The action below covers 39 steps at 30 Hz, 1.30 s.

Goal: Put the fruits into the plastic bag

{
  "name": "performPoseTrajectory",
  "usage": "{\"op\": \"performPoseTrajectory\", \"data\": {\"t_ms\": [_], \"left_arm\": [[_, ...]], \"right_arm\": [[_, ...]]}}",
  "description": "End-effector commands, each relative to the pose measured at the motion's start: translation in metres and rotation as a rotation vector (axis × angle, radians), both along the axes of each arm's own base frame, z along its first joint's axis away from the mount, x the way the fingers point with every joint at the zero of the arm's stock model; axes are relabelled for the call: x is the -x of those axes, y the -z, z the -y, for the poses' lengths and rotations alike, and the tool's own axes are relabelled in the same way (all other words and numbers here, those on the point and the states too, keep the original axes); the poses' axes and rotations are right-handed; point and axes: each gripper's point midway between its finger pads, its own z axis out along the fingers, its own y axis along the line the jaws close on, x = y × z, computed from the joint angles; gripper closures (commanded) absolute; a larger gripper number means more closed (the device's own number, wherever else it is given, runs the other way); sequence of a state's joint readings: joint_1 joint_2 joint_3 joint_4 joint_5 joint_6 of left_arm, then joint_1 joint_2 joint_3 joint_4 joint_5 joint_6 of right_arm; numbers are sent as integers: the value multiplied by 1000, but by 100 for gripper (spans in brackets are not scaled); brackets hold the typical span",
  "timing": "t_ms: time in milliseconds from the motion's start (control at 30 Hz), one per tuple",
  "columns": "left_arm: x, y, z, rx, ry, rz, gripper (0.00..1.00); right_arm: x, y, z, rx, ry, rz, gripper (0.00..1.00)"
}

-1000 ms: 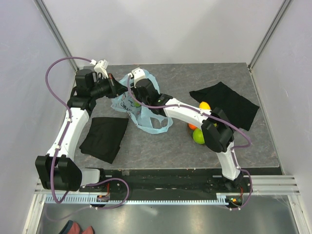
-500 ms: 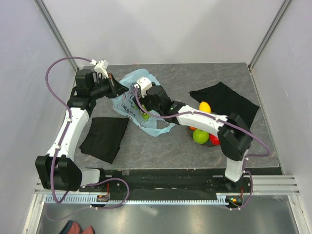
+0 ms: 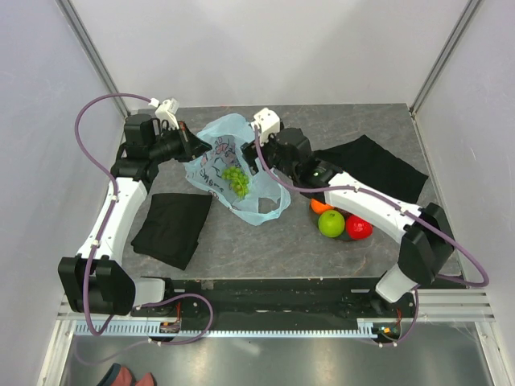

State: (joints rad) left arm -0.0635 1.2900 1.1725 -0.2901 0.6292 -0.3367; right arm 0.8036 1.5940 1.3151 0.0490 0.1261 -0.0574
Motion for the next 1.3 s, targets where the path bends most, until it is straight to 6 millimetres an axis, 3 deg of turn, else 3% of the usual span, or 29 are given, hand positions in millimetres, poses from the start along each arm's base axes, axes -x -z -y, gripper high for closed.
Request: {"op": "performPoseTrajectory", "data": {"t_ms": [0, 200, 467, 733, 767, 833, 1000, 1133, 1233, 1267], "left_arm": [[-4, -23, -1, -33, 11, 105, 99], [-3, -26, -1, -35, 15, 118, 98], [-3, -26, 0, -34, 25, 122, 99], [-3, -28, -1, -41, 18, 133, 99], [-4, -26, -1, -42, 16, 130, 98], [-3, -26, -1, -42, 16, 130, 98], [-4, -28, -2, -48, 12, 139, 99], [-5, -28, -6, -62, -9, 149, 98], [-5, -28, -8, -68, -26, 155, 79], [-6, -30, -9, -69, -31, 162, 63]], "right_arm": [[-26, -4, 14, -5, 67, -21, 13], [-54, 25, 23, 4, 67, -87, 13], [-57, 43, 10, 5, 6, -129, 17], [-54, 51, 11, 12, 3, -165, 36], [-54, 50, 12, 11, 0, -166, 41], [-53, 51, 14, 16, -3, -180, 61], [-50, 44, 21, 28, 3, -197, 100], [-52, 9, 30, -5, 60, -209, 100], [-51, -19, 40, -4, 115, -228, 100], [-52, -25, 44, 2, 135, -230, 100]]}}
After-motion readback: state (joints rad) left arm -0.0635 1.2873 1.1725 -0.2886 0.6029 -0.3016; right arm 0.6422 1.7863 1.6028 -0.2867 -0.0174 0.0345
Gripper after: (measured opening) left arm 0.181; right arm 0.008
